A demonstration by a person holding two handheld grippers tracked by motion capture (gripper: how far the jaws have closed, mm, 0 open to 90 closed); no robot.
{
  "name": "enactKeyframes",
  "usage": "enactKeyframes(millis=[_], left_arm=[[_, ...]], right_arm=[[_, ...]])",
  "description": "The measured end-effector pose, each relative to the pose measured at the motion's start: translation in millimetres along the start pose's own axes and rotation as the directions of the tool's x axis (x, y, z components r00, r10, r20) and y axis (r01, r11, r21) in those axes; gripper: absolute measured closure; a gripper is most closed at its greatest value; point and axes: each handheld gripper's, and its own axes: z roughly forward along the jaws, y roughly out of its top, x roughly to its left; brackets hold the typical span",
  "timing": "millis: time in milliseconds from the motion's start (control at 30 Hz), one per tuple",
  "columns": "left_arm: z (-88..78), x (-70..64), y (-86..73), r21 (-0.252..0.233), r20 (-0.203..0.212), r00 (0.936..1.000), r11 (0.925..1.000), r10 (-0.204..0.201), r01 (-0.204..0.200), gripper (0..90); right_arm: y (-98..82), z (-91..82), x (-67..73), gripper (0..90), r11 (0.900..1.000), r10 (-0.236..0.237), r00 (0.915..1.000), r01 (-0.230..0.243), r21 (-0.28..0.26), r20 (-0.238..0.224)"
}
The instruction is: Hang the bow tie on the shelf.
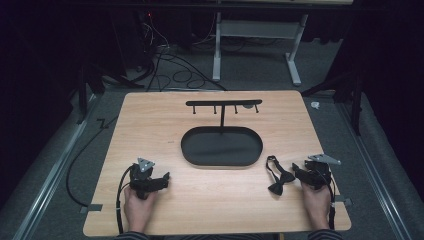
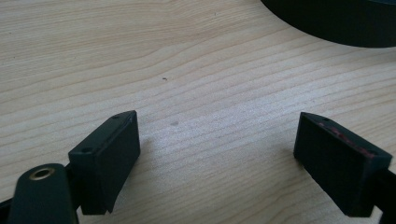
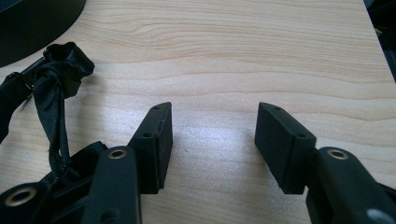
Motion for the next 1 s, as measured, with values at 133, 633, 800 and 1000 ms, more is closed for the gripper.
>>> enactKeyframes(millis=[133,633,800,1000], left_arm=[[0.0,0.0,0.0,0.000,0.000,1.0000,1.0000,0.000,0.000,14.9],[0.0,0.0,0.0,0.000,0.000,1.0000,1.0000,0.000,0.000,14.9],[0.1,0.0,-0.1,-0.002,0.000,1.0000,1.0000,-0.001,0.001,14.9],[0.1,0.1,0.0,-0.002,0.000,1.0000,1.0000,-0.001,0.001,14.9]], right_arm=[[0.1,-0.1,-0.1,47.9,1.000,-0.003,1.0000,0.003,0.001,0.000],[-0.1,-0.1,-0.1,47.6,1.000,0.001,1.0000,-0.001,0.000,-0.002],[-0.2,-0.5,0.4,47.1,1.000,0.003,1.0000,-0.003,0.004,0.002],[-0.1,-0.3,-0.4,46.2,1.000,0.001,1.0000,-0.001,0.001,-0.007]])
